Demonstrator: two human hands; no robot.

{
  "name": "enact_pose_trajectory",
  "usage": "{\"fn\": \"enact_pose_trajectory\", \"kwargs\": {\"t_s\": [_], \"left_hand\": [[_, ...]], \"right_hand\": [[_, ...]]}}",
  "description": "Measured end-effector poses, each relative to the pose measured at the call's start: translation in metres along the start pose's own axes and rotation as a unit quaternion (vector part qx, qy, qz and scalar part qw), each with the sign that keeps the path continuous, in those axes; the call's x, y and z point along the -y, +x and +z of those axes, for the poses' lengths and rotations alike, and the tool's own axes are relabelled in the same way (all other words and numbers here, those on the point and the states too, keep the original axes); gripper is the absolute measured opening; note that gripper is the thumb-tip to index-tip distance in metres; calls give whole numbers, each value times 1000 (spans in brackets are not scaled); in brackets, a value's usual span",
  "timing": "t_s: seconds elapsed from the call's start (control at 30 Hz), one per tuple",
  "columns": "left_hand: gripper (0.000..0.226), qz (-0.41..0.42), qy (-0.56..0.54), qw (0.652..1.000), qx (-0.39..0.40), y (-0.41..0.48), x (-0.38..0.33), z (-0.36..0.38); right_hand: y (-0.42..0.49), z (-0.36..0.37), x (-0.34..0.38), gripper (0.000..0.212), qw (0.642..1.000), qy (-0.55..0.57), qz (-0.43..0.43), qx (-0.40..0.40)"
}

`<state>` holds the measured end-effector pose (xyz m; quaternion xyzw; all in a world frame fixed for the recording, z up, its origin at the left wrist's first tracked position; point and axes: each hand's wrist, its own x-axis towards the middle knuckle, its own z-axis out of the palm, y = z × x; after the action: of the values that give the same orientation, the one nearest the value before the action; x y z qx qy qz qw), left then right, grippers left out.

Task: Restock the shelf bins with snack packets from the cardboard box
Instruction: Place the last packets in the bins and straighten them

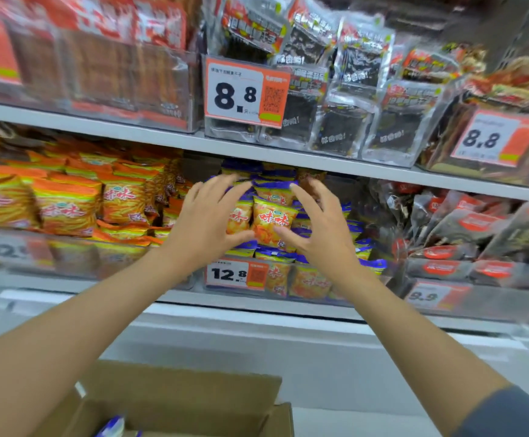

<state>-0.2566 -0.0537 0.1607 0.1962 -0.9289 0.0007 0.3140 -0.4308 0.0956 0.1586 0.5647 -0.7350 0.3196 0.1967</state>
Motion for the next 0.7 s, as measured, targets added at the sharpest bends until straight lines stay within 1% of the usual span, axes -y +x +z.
{"fn": "enact_pose_trajectory", "kwargs": {"t_s": [0.07,0.1,0.17,0.2,0.27,0.33,0.43,0.53,0.6,0.7], "left_hand": [[58,-3,-35,998,-44,-21,-3,-10],[47,-11,-61,997,-45,-34,-5,-15],[30,-55,-120,991,4,-68,-5,-24],[25,-79,-143,986,34,-88,-1,-25],[21,-132,-164,974,81,-134,10,-26],[19,-188,-168,958,139,-182,29,-27],[13,-261,-145,932,204,-253,64,-31],[13,-327,-140,907,224,-308,93,-33],[13,-346,-151,893,243,-327,105,-31],[12,-330,-158,889,274,-338,110,-26]], "right_hand": [[-12,-3,16,55,999,-19,-24,-29],[-20,-1,28,49,999,-22,-33,-36],[-43,8,53,39,999,-9,-40,-16],[-58,15,66,34,999,3,-33,11],[-91,35,89,25,996,42,0,82],[-127,60,111,20,979,88,46,179],[-181,108,141,17,930,140,95,327],[-228,167,166,13,869,180,162,432],[-254,207,181,15,819,205,208,494],[-286,252,203,28,758,242,253,551]]}}
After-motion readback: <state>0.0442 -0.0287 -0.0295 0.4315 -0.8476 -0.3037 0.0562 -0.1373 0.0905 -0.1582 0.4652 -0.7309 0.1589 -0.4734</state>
